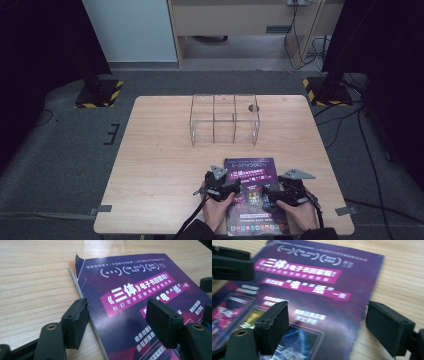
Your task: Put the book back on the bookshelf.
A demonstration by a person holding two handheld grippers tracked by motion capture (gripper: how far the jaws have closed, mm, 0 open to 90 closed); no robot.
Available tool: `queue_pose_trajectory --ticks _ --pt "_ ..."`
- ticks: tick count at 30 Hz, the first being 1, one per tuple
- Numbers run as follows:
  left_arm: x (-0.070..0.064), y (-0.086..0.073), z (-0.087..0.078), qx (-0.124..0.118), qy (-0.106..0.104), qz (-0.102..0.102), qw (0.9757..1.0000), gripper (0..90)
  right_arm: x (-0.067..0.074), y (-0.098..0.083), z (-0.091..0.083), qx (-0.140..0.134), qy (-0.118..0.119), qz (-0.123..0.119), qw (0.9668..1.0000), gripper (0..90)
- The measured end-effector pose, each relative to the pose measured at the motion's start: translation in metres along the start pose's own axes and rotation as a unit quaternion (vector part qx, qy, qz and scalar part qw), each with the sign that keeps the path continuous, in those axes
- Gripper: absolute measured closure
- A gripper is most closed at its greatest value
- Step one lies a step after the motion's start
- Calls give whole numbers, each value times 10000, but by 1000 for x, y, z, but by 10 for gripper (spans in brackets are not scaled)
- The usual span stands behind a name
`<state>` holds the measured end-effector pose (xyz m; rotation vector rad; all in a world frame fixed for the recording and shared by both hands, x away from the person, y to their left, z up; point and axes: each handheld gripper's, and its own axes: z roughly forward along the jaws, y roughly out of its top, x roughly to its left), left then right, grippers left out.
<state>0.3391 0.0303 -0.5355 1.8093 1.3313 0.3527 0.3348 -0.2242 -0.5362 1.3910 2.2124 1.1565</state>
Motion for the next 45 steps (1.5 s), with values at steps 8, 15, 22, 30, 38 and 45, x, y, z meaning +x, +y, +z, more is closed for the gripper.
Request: queue_pose_trajectory --ticks 8,15,22,30,38,45 --pt "1 0 0 -33 -40 -94 9999 347 -1 0 0 -26 19 85 10000 183" --pt "5 0 -1 -101 -130 -296 9994 382 -1 -1 0 -57 5 60 10000 183" --pt "11 -3 -7 -379 -382 -406 9977 405 -1 -1 0 -62 18 42 10000 184" --pt "10 -2 -17 -776 -871 -374 9925 408 -2 -1 -1 -68 58 74 9999 184" --pt "0 -8 -9 -422 -1388 -222 9892 366 -2 -1 -1 -68 52 94 9999 185" --pt "-2 -9 -8 -324 -1156 -111 9927 457 -3 -1 -1 -63 85 58 9999 185"
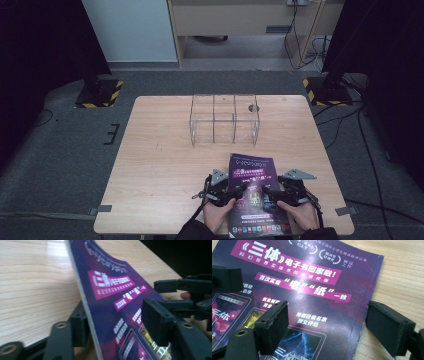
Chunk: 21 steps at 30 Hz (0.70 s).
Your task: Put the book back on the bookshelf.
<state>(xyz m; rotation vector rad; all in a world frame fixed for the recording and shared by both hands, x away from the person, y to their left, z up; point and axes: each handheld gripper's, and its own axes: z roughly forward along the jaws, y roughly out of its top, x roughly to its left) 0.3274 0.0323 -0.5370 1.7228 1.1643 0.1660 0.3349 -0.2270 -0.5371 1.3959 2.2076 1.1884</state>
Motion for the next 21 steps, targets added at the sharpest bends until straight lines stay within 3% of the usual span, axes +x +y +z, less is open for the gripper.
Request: queue_pose_trajectory --ticks 4,11,15,21 --pt "-1 1 2 116 139 83 9998 523 0 0 0 6 -6 -6 10000 185" --pt "0 6 0 213 321 138 9992 730 0 0 0 6 -18 -19 10000 185" --pt "-4 8 -1 179 329 290 9989 784 0 0 0 5 -18 -19 10000 185" --pt "-8 11 -3 143 283 357 9989 825 0 0 0 -5 -1 6 10000 185"
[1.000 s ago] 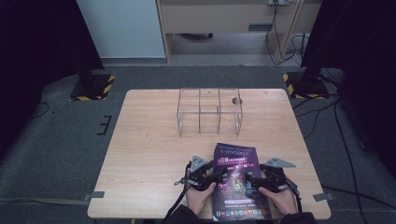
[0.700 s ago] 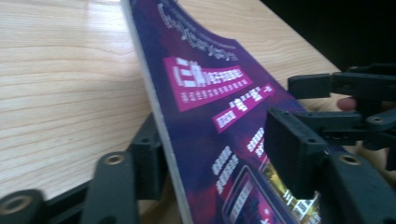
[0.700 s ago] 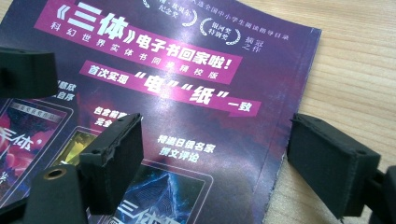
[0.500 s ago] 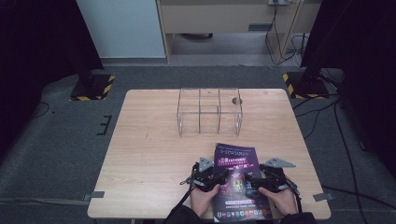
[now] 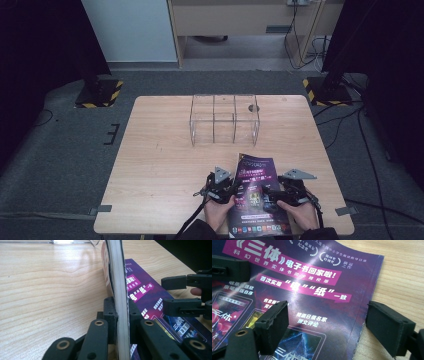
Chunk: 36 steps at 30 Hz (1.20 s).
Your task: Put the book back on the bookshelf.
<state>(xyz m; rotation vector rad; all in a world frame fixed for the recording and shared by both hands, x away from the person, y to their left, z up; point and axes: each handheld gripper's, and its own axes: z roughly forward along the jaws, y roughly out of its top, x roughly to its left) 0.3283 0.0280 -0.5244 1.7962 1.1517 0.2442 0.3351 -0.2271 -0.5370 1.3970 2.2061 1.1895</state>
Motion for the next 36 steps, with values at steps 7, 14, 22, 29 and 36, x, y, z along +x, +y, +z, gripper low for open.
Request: queue_pose_trajectory --ticks 7,14,22,29,36 --pt "0 5 -5 -129 -218 -55 9997 834 -2 2 -3 -38 61 2 10000 188" --pt "-1 13 -14 -343 -307 -75 9989 836 -7 5 -10 -303 141 186 9993 177" --pt "-4 26 -29 -689 -411 4 9968 836 -5 7 -12 -380 344 147 9986 156" --pt "-8 34 -39 -877 -465 99 9950 836 -3 9 -12 -453 546 142 9974 147" --pt "-10 40 -46 -992 -487 212 9936 836 -2 13 -10 -508 728 176 9959 150"
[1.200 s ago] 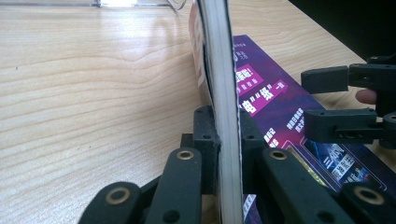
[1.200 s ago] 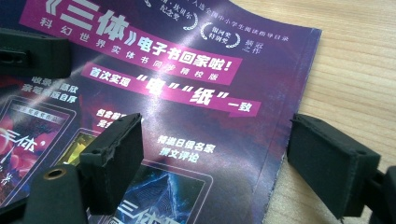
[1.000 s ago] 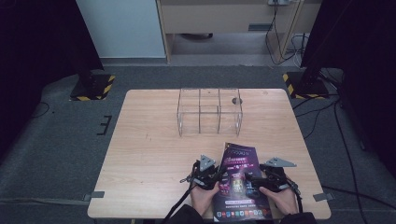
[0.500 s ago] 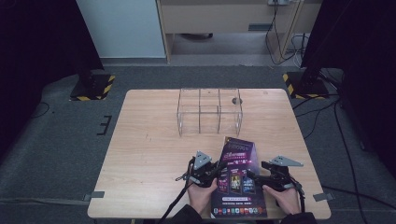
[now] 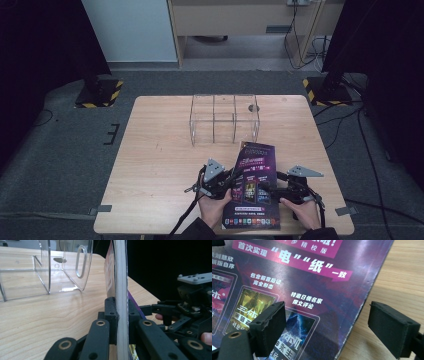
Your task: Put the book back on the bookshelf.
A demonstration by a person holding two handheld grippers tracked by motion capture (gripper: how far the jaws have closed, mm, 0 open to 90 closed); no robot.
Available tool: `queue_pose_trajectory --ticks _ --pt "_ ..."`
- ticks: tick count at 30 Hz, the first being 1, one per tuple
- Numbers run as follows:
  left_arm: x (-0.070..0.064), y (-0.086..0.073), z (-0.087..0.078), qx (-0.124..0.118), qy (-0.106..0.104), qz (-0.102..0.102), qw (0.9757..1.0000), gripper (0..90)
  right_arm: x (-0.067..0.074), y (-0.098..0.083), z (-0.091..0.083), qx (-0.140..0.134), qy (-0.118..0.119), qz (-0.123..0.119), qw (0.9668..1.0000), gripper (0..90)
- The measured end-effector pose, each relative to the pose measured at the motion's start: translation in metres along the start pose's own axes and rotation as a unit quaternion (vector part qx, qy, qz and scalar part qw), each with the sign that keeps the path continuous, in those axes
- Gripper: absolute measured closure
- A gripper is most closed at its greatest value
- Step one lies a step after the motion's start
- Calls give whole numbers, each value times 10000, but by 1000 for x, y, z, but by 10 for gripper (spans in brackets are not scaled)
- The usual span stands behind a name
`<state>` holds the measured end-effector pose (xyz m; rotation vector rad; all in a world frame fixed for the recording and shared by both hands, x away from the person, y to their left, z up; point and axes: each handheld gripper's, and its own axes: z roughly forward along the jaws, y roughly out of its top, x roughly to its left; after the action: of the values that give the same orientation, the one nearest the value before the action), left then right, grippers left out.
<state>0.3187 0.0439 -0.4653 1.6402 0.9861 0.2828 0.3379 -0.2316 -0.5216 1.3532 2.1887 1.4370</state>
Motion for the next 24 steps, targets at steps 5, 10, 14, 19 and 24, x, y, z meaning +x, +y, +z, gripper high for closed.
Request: queue_pose_trajectory --ticks 5,10,14,19,24 --pt "-2 4 -4 -86 -33 58 9999 836 -2 2 2 -64 230 152 9996 157" --pt "-2 4 -4 -94 -25 79 9999 836 -6 3 6 -12 515 376 9980 178" --pt "-1 3 -1 -71 -4 82 9999 837 -6 2 12 184 788 552 9952 207" --pt "0 2 0 -54 0 84 10000 836 -5 1 16 315 940 628 9931 241" --pt "4 0 1 -78 -36 10 10000 836 -10 2 12 390 968 878 9907 363"
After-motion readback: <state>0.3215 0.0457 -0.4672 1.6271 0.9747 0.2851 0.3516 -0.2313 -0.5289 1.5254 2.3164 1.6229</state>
